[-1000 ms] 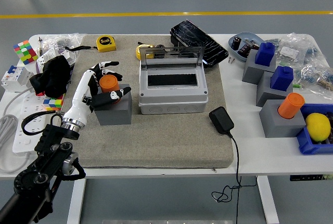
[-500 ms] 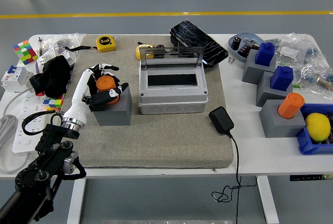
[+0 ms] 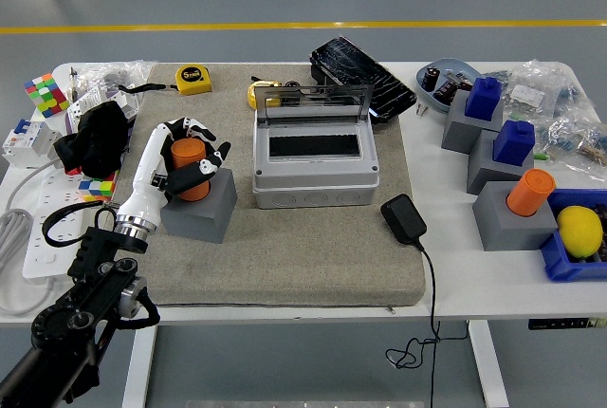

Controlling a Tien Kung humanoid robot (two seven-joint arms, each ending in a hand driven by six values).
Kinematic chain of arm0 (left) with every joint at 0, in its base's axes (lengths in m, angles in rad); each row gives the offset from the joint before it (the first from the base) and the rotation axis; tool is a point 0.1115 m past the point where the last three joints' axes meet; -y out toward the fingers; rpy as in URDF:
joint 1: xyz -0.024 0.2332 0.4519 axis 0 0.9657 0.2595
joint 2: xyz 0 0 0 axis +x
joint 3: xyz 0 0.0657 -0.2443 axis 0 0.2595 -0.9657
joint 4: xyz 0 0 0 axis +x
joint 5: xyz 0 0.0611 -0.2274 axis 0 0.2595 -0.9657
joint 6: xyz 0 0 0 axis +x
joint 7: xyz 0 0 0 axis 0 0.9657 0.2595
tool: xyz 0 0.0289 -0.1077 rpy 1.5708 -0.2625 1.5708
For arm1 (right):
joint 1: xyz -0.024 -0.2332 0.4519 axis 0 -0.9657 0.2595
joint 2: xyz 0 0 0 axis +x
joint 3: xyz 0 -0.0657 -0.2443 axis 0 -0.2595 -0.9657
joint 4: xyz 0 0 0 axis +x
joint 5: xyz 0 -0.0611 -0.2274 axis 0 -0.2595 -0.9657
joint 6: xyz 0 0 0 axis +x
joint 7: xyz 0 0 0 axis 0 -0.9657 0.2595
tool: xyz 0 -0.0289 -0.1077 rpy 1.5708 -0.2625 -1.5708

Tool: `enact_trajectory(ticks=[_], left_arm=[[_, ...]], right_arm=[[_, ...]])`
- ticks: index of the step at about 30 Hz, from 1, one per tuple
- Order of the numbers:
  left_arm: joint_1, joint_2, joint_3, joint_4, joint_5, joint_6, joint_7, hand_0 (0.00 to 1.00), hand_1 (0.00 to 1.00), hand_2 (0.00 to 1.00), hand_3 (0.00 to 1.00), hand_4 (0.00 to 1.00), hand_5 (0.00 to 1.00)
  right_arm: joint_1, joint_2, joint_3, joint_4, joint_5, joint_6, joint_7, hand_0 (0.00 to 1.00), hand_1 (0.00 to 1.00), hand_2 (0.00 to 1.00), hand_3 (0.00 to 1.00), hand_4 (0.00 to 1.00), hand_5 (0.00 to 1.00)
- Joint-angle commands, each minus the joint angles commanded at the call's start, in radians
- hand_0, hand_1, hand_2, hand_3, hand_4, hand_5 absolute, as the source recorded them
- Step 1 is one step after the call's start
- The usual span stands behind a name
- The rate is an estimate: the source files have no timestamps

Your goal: Fetch the battery,place it into the box,close the lid of the box

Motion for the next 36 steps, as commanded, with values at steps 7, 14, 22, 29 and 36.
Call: enact_trajectory(ticks=[7, 14, 22, 29, 36], left_arm=[[0.008, 0.0, 0.01, -0.039, -0.003, 0.0, -0.017, 0.01, 0.075, 0.204, 0.232, 0.611, 0.002], [-0.047, 0.0, 0.064, -0.13, 0.144, 0.004, 0.047, 0.009, 0.076, 0.204, 0.229, 0.597, 0.002], [-0.207, 0.01, 0.223, -0.165, 0.384, 0.009, 0.15, 0.01, 0.075, 0.205, 0.231, 0.606, 0.002], [-0.363, 0.0, 0.363, -0.094, 0.583, 0.018, 0.227, 0.012, 0.076, 0.209, 0.235, 0.635, 0.002], [-0.463, 0.0, 0.427, 0.002, 0.743, 0.021, 0.271, 0.027, 0.087, 0.221, 0.275, 0.836, 0.002]], right_arm=[[-0.002, 0.002, 0.003, 0.0, 0.0, -0.001, 0.0, 0.77, 0.722, 0.731, 0.743, 0.998, 0.72], [0.0, 0.001, 0.002, 0.0, 0.006, -0.002, 0.001, 0.769, 0.722, 0.732, 0.743, 0.998, 0.72], [0.001, 0.002, 0.002, 0.0, 0.007, -0.003, 0.001, 0.769, 0.722, 0.731, 0.742, 0.998, 0.718], [0.002, 0.001, -0.004, 0.0, 0.009, -0.004, 0.0, 0.769, 0.721, 0.732, 0.742, 0.998, 0.717], [0.003, 0.001, -0.006, 0.0, 0.007, -0.004, -0.003, 0.77, 0.722, 0.732, 0.741, 0.998, 0.714]])
